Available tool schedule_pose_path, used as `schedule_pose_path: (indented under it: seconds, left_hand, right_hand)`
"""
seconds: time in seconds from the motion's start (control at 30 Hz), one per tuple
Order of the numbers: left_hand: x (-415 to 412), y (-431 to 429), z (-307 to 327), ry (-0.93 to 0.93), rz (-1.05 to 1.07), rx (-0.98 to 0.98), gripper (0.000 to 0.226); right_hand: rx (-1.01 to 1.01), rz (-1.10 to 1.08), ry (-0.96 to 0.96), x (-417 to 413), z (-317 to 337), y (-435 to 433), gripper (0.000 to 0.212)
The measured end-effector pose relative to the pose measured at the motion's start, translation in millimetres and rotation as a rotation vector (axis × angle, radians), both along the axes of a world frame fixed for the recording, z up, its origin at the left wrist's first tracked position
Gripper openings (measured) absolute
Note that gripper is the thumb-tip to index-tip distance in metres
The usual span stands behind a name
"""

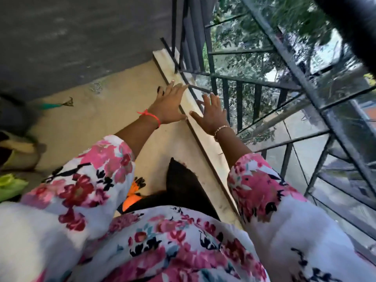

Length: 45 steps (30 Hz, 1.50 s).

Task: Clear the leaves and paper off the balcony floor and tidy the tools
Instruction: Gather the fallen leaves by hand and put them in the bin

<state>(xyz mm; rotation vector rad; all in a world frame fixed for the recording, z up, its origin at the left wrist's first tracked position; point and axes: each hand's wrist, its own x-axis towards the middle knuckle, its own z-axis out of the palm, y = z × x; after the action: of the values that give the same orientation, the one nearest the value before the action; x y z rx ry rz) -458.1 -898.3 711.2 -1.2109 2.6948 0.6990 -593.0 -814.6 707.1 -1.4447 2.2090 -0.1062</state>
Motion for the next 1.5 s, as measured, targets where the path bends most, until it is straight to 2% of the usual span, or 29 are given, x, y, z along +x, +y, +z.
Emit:
schedule_pose_path:
  seconds: [0.13,0.37,0.47,0.57,0.7,0.8,0.9,1.0,1.1,1.27,1.37,1.5]
  left_hand:
    - [-20,-31,6,-0.032,-0.123,-0.031,0.094]
    - [-70,-73,-7,-0.066,-0.459,-0.014,0.090]
    - [-92,-75,-13,-0.037,-0.626,0.041,0.081]
    - [-117,-75,-18,-0.063,-0.890,0.015,0.077]
    - [-127,-60,-18,0.046,-1.132,0.015,0.075]
    - [-126,-33,-23,0.031,-1.378,0.027,0.076]
    - [-120,13,-42,-0.042,-1.574,0.054,0.093]
    - [-105,60,-61,-0.106,-1.712,0.054,0.081]
    - [-83,112,-85,-0.171,-1.866,0.086,0.081]
    - [-52,190,-120,-0.235,-2.024,0.133,0.079]
    - [-44,228,-150,-0.193,-2.080,0.126,0.077]
    - [-50,267,-232,-0.207,-2.124,0.145,0.077]
  right_hand:
    - [0.011,-0.008,-0.004,-18,3,-20,0.071]
    - [0.041,-0.219,-0.051,-42,-3,-37,0.067]
    - [0.000,-0.388,-0.066,-50,-8,-32,0.069]
    - [-0.032,-0.603,-0.022,-57,-12,-15,0.068]
    - [-0.089,-0.871,-0.048,-25,-25,14,0.064]
    - [-0.107,-1.060,-0.050,11,-33,38,0.062]
    - [-0.071,-1.255,-0.049,58,-45,76,0.064]
    - [-0.035,-1.447,-0.109,100,-62,116,0.064]
    - [-0.028,-1.639,-0.145,144,-77,159,0.066]
    - [0.018,-1.843,-0.181,204,-113,222,0.066]
    - [0.045,-1.937,-0.169,221,-147,252,0.065]
    - [-0.010,-2.092,-0.210,226,-232,273,0.066]
